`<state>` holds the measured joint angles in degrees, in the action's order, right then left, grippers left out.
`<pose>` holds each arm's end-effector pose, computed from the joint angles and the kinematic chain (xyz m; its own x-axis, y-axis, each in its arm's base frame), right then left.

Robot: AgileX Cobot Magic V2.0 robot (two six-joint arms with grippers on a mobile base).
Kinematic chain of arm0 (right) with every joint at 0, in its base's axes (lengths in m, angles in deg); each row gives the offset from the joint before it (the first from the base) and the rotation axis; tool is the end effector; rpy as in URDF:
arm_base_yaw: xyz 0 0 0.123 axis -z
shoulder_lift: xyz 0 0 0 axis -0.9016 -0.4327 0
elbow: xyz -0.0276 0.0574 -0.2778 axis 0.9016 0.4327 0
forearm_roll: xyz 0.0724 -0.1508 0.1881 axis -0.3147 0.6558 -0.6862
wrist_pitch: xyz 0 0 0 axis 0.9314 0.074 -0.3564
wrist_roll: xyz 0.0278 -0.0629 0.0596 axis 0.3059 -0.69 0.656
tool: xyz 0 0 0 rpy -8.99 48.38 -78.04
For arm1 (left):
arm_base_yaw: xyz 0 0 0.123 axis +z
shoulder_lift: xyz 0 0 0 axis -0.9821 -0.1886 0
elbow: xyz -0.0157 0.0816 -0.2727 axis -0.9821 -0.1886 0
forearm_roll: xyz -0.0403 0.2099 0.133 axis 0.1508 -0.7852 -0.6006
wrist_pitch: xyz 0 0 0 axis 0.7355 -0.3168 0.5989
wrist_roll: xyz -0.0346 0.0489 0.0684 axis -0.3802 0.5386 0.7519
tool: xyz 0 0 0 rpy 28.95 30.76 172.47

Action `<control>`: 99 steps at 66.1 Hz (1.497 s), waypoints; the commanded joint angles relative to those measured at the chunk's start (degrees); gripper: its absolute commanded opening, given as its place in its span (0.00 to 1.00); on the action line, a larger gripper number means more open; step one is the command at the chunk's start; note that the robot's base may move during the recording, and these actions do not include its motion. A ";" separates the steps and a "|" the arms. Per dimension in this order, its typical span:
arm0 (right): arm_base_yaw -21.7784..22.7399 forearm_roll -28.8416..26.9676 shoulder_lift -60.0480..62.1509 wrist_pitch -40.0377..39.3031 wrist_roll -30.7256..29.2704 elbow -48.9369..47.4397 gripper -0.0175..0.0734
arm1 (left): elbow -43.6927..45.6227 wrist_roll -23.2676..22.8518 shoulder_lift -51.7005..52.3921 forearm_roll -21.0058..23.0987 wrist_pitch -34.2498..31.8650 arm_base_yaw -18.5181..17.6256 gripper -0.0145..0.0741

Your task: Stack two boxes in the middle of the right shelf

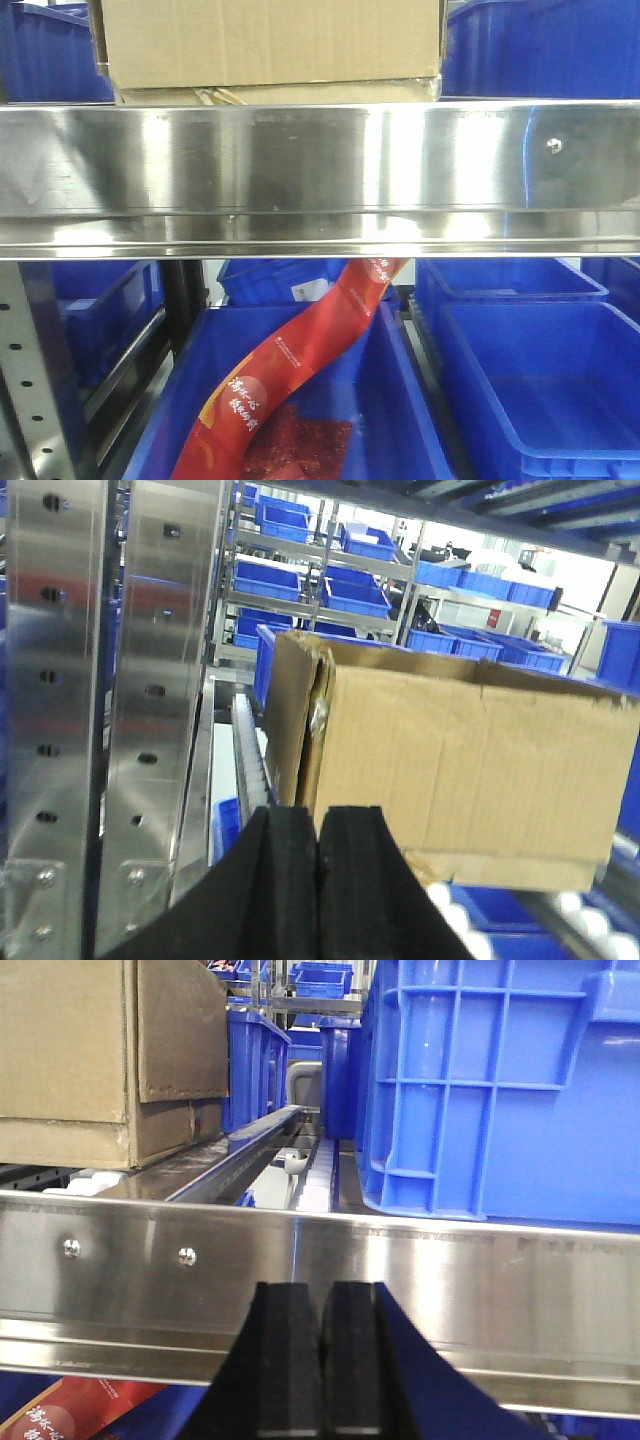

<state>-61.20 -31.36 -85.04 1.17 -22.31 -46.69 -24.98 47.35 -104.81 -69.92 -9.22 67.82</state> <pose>0.0565 -0.0029 0.2078 0.0201 -0.0014 -0.9998 0.0528 0.9986 -0.0004 0.0869 -0.0103 0.3553 0.0195 -0.1324 -0.9910 0.1242 0.9838 -0.1290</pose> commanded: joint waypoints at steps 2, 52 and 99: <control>0.03 -0.22 0.16 -1.32 -0.03 0.14 0.02 | -4.57 16.25 4.50 7.47 -1.73 2.53 0.06; 0.03 -0.22 0.16 -1.32 -0.03 0.14 0.02 | -32.26 27.57 23.97 22.45 -8.53 9.47 0.06; 0.03 -0.22 0.16 -1.32 -0.03 0.14 0.02 | -32.26 27.57 23.97 22.45 -8.82 9.47 0.06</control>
<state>-61.20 -31.36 -85.04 1.06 -22.31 -46.69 -57.31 75.60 -81.15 -47.94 -16.85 77.11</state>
